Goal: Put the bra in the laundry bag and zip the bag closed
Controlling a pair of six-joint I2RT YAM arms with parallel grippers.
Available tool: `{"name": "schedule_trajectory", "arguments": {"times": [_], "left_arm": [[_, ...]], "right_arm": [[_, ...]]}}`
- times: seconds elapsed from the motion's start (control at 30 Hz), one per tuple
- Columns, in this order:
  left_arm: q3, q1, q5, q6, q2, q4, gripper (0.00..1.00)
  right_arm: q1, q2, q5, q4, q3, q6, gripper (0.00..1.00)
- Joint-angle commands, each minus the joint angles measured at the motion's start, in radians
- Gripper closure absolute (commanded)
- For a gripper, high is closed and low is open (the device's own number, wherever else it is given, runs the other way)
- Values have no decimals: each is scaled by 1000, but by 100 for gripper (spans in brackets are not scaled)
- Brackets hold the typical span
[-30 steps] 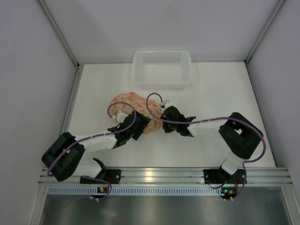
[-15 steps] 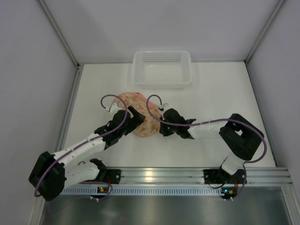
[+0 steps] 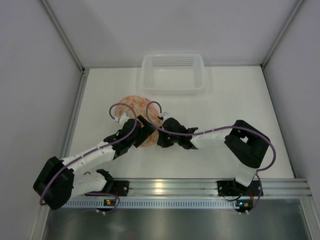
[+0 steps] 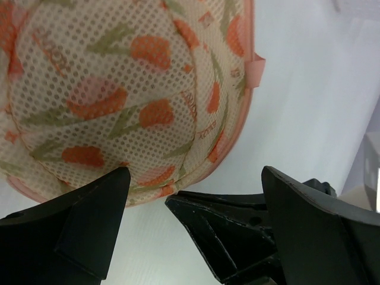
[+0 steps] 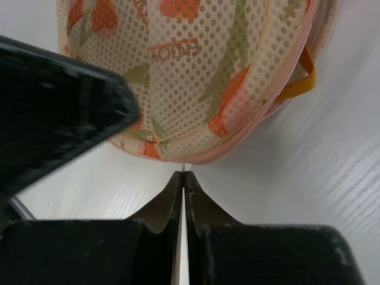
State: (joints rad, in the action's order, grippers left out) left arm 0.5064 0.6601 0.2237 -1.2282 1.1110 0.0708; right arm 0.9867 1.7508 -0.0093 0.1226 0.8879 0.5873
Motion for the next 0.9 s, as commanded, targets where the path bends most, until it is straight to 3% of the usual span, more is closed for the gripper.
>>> {"name": "schedule_trajectory", "arguments": {"times": [0.0, 0.27, 0.57, 0.87], "left_arm": [[-22, -1, -43, -88, 33, -101, 1], [-103, 61, 51, -201, 67, -100, 1], [-170, 62, 144, -309, 154, 14, 1], [-186, 61, 238, -332, 44, 156, 1]], "right_arm": [[27, 12, -12, 57, 45, 22, 100], [29, 21, 5, 22, 52, 28, 100], [-9, 12, 98, -92, 31, -50, 100], [-48, -7, 201, -78, -4, -159, 100]]}}
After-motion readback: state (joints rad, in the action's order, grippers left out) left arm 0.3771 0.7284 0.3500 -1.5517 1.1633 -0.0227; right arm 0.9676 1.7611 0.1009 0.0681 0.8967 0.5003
